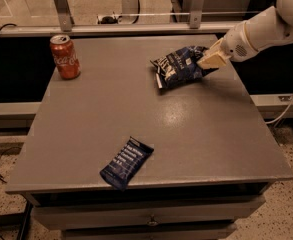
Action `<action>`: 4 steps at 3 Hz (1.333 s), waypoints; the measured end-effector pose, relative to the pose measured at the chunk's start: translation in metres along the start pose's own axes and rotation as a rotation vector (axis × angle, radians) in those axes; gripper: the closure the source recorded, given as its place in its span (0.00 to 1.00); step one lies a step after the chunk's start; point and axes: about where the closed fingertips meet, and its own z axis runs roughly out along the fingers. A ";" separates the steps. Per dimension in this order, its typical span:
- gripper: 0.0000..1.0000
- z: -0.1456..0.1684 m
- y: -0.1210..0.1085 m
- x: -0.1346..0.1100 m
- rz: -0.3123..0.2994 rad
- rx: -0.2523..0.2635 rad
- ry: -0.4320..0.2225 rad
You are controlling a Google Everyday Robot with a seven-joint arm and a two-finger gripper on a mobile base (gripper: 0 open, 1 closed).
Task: Move blue chip bag near rxbar blueberry
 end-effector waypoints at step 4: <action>1.00 -0.024 0.090 -0.026 -0.046 -0.197 -0.051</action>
Offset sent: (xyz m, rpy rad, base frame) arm -0.0525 0.0399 0.0345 0.0640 0.0272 0.1012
